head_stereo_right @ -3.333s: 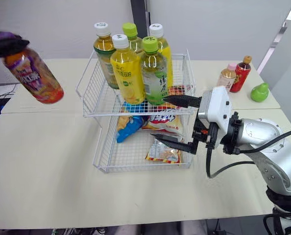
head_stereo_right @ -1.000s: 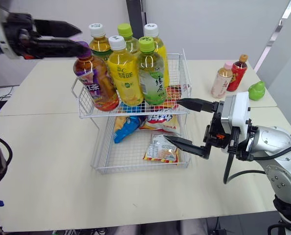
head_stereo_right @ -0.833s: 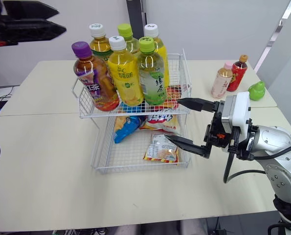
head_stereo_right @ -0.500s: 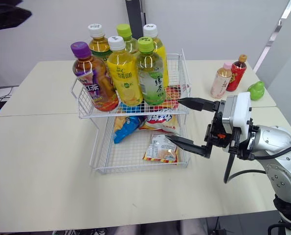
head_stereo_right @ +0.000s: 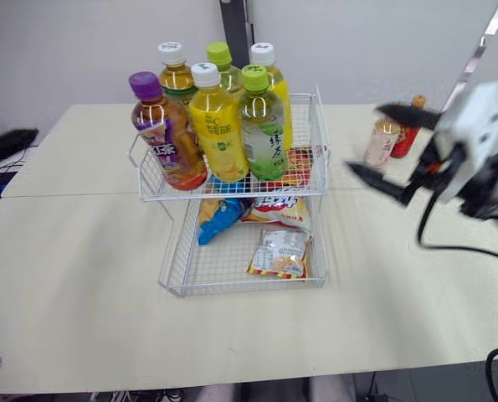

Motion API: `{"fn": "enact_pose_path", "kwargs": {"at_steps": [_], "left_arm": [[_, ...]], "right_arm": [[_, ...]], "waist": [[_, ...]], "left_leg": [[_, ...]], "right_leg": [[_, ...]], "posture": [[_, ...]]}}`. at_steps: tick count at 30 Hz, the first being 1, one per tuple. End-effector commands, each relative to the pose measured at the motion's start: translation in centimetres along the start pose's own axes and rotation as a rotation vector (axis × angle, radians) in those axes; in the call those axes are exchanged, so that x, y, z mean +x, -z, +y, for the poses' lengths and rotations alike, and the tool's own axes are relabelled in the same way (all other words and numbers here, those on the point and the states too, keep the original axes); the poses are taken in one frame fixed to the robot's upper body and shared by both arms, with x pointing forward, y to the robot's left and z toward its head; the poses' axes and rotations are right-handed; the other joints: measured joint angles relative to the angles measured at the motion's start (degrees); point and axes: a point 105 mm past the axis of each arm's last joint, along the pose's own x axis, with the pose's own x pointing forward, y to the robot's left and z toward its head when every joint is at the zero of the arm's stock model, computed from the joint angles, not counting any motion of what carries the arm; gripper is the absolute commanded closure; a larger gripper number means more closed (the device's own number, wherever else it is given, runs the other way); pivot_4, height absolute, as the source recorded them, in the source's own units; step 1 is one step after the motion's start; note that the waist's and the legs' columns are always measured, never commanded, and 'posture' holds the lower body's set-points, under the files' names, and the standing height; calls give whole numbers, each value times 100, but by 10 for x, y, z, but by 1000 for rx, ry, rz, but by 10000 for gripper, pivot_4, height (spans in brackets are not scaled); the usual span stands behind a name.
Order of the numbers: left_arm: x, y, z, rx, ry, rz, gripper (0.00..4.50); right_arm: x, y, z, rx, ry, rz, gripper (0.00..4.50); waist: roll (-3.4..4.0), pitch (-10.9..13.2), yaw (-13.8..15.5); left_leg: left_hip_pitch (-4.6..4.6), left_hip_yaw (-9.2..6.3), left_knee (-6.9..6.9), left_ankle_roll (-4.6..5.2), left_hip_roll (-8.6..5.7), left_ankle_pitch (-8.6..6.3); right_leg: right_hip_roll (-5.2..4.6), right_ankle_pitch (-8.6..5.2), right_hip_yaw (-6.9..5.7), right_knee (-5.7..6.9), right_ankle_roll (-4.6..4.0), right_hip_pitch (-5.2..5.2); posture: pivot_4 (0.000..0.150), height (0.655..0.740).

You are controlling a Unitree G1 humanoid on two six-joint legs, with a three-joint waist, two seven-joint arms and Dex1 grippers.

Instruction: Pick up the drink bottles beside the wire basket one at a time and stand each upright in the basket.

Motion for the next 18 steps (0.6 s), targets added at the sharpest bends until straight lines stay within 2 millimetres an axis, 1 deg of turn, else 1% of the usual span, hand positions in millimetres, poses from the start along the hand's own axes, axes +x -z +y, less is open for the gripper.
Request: {"fn": "enact_pose_path", "kwargs": {"at_steps": [1,4,8,11,14,16,18], "left_arm": [[-2,1,-9,76,-91,-74,273],[3,22,-26,82,-114,-62,273],[10,38,-38,76,-145,-54,273],[15,51,-43,65,-175,-38,273],[18,62,-48,64,-190,-18,273],[16,72,-48,66,-211,6,273],[14,79,-48,70,-227,16,273]], "right_arm": [[-9,19,-12,3,65,32,0],[-14,44,-9,30,91,77,0],[-21,79,-4,93,191,109,0],[-27,105,-4,92,310,143,0],[-32,127,-3,83,403,180,0],[-37,147,0,86,442,222,0],[-40,159,1,88,458,243,0]], "waist": [[-1,0,26],[-4,-2,48],[-3,-2,34],[-2,-2,23],[-1,-3,20],[-1,-3,9],[-1,-3,9]], "left_leg": [[-3,2,3,0,-2,0],[-8,3,8,0,-5,0],[-4,9,8,0,-6,1],[2,14,5,0,-6,1],[5,17,2,-1,-5,1],[8,18,1,-1,-4,1],[11,20,0,-1,-3,1]], "right_leg": [[-3,2,0,0,-1,-2],[-7,6,0,0,4,-2],[-8,9,1,3,4,-1],[-5,9,3,4,4,0],[-1,9,4,4,4,-1],[15,9,6,5,3,0],[21,9,10,5,3,1]], "posture": [[1500,7400],[1500,7400],[1500,7400],[1500,7400],[1500,7400],[1500,7400],[1500,7400]]}}
